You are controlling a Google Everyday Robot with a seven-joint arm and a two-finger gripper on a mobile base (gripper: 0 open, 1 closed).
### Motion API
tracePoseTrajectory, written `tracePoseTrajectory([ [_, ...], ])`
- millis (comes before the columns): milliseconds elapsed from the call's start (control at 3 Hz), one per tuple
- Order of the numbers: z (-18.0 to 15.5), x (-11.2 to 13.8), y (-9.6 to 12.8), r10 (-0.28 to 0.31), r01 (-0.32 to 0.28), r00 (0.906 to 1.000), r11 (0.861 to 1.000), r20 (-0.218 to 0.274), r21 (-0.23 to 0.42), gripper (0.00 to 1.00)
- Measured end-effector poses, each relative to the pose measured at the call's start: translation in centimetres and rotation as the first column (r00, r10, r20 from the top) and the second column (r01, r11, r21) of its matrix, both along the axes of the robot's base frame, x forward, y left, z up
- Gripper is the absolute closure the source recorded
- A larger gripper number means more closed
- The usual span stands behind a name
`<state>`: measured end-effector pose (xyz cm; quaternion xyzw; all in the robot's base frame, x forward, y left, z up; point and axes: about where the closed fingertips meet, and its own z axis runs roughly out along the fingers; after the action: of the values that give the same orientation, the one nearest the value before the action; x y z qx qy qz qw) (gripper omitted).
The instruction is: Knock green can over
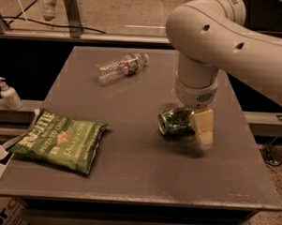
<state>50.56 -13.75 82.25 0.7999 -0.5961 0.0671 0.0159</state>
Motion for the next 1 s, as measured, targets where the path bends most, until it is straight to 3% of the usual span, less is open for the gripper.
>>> tracePoseTrajectory([
  [333,0.7,0.9,-2.0,-0.095,0.100,0.9945,0.987,-0.044,0.123,0.00],
  [667,1.7,1.8,-4.0,-0.185,0.205,0.9778,0.944,-0.098,0.260,0.00],
  [1000,2.1,2.1,-6.0,-0.251,0.293,0.9551,0.881,-0.158,0.372,0.00],
])
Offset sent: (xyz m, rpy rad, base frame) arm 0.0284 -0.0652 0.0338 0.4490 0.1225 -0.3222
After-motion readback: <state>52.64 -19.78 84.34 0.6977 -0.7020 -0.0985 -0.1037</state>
